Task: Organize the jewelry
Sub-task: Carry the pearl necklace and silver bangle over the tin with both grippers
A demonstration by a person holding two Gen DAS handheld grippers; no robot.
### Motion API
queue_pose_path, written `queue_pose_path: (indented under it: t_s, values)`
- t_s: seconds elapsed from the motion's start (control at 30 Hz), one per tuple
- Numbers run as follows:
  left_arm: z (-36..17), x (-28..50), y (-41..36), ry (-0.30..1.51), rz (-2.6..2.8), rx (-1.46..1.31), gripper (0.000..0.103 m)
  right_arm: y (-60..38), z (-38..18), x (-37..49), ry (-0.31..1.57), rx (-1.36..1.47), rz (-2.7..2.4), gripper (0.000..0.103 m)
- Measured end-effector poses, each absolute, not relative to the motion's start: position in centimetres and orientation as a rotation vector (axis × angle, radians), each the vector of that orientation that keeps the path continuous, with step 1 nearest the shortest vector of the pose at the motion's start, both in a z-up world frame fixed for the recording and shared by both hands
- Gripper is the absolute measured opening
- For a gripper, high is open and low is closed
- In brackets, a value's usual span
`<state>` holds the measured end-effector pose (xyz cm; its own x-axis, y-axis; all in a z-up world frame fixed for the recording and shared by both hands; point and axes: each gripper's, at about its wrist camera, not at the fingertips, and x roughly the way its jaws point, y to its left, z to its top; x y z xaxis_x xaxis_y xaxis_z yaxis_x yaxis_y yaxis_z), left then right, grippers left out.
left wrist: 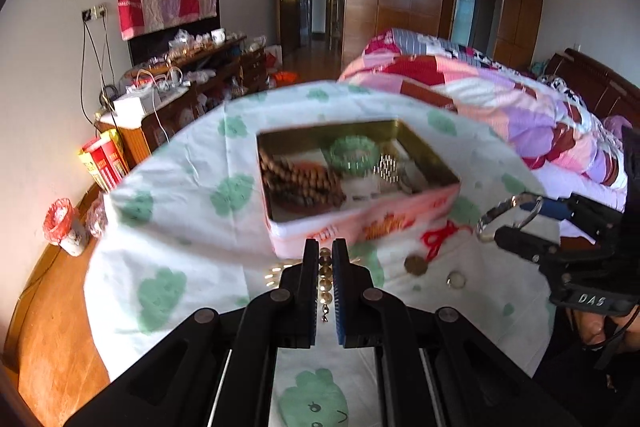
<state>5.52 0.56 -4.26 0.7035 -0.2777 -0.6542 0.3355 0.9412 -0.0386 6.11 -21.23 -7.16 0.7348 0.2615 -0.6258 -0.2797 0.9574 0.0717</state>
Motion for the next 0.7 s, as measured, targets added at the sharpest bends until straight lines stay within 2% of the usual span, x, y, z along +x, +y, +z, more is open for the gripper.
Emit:
queue_pose_path:
  t_s: [0.7]
  values:
    - [1.5,8.4,-0.5,0.588,-0.301,0.137,0.005,-20.8,-3.3,10.0,0.619,-0.051,0.309,0.070]
